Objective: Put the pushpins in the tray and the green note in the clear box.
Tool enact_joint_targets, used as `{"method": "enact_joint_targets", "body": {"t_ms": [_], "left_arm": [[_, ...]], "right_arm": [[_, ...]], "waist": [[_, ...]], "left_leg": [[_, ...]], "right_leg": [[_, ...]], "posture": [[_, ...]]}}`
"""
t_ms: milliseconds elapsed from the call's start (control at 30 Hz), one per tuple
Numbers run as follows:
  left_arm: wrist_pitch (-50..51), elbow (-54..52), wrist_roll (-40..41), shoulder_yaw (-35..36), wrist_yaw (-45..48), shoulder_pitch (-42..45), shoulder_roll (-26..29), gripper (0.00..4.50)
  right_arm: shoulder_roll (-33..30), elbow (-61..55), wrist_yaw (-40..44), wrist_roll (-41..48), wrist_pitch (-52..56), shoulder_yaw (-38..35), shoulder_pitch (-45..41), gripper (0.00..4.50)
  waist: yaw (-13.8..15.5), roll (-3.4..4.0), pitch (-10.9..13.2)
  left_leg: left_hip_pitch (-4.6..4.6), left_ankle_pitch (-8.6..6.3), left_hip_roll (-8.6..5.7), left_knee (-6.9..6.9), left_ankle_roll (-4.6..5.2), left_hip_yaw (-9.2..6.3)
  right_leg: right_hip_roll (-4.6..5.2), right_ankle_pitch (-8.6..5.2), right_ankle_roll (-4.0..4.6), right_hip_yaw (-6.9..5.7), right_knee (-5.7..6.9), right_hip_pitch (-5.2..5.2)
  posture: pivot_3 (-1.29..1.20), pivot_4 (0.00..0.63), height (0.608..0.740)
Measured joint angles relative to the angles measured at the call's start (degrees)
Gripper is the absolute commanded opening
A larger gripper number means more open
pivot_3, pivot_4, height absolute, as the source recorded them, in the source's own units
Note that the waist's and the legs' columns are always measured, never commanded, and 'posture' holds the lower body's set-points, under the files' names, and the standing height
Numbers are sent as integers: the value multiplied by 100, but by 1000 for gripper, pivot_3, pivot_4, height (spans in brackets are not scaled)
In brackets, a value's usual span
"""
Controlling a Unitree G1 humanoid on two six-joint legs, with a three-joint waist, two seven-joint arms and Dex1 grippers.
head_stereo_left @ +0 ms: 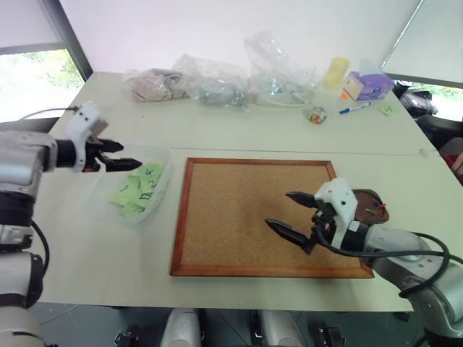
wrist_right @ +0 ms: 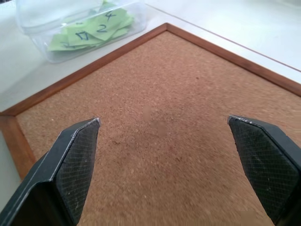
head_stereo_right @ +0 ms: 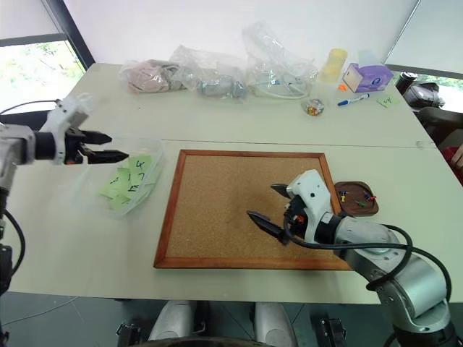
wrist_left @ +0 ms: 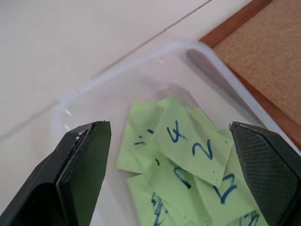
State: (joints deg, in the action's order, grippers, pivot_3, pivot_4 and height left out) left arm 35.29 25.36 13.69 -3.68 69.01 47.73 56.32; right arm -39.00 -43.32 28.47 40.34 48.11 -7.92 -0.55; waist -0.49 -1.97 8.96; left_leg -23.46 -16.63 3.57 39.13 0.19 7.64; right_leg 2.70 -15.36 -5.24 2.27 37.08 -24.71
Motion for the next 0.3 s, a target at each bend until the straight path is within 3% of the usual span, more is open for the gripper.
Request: {"method": "enact_joint_targets", "body": {"t_ms": [133,300], "left_arm": [[314,-1111,574,221,317,-289,-201,4437],[1604,-3132,1830,654,-317,-1069,-1067,4437]], "right_arm": [[31,-117,-127,412,78,-583,251,4500],[181,-149,-380,1075,150,-1378,646,4500]], "waist": [[27,-2,-1],[-25,-3,0]], "left_leg": [[0,-1,4,3,1,-2],[7,-1,2,5,2,-16]], "right_leg": [[7,0,-1,1,-2,6],[0,10,-20,6,2,12]], "posture": [[0,150,737],[0,150,737]]}}
